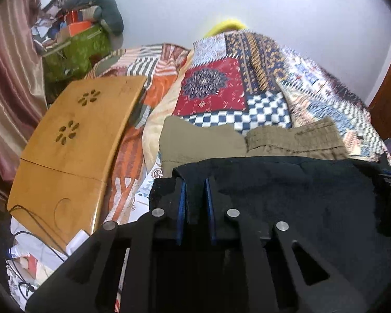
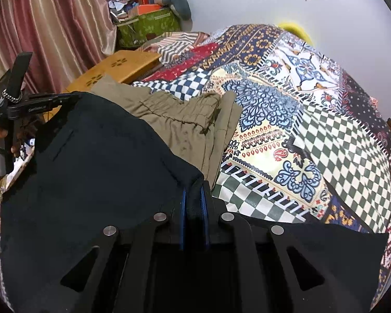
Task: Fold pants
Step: 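Lift the black trousers by the waistband with both grippers and shake them out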
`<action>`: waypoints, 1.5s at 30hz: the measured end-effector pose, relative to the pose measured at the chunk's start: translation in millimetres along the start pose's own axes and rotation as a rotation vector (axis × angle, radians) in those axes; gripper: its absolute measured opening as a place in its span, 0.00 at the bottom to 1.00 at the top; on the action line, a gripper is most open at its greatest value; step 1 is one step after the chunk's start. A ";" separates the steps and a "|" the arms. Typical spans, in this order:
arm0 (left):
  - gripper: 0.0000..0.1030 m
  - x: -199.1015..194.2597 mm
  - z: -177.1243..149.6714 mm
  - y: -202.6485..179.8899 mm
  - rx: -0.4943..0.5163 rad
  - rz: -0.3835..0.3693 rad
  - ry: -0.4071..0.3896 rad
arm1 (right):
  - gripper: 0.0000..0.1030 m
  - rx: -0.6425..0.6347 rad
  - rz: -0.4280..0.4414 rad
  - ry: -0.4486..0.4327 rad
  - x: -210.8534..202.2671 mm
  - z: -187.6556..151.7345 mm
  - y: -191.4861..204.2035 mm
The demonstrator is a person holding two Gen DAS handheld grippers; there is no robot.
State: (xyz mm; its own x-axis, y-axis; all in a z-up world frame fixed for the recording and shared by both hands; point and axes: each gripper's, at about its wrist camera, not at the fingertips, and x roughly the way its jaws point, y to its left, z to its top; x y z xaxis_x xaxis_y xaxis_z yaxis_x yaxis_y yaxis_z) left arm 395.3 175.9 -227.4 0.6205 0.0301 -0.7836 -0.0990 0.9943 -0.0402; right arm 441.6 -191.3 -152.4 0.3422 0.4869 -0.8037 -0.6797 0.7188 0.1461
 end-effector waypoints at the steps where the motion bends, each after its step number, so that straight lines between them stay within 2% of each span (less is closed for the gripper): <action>1: 0.13 -6.1 0.1 -0.8 0.002 -0.004 -0.010 | 0.09 -0.001 -0.002 -0.007 -3.8 -0.4 2.0; 4: 0.07 -29.0 0.6 -5.5 0.012 -0.018 -0.042 | 0.09 0.002 -0.005 -0.035 -19.2 -2.1 7.9; 14: 0.05 -95.9 -15.4 -12.5 0.005 -0.059 -0.114 | 0.09 -0.005 -0.011 -0.113 -73.9 -14.3 33.0; 26: 0.05 -164.4 -75.3 -6.5 -0.034 -0.078 -0.148 | 0.09 -0.041 -0.007 -0.139 -118.9 -54.8 82.1; 36: 0.05 -193.6 -138.7 8.4 -0.069 -0.071 -0.115 | 0.09 -0.063 0.015 -0.089 -124.2 -105.3 124.7; 39: 0.05 -194.2 -165.5 10.4 -0.072 -0.038 -0.095 | 0.09 -0.050 0.033 -0.059 -119.3 -121.7 136.2; 45: 0.05 -183.0 -212.4 24.9 -0.115 -0.026 -0.012 | 0.09 -0.018 0.041 0.015 -106.0 -149.4 147.3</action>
State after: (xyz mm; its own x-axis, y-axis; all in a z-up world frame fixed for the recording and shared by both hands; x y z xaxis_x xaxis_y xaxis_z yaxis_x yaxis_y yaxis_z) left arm 114.1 173.4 -216.7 0.6331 0.0059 -0.7740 -0.1706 0.9765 -0.1321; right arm 208.3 -211.2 -131.8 0.3042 0.5078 -0.8060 -0.7045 0.6894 0.1684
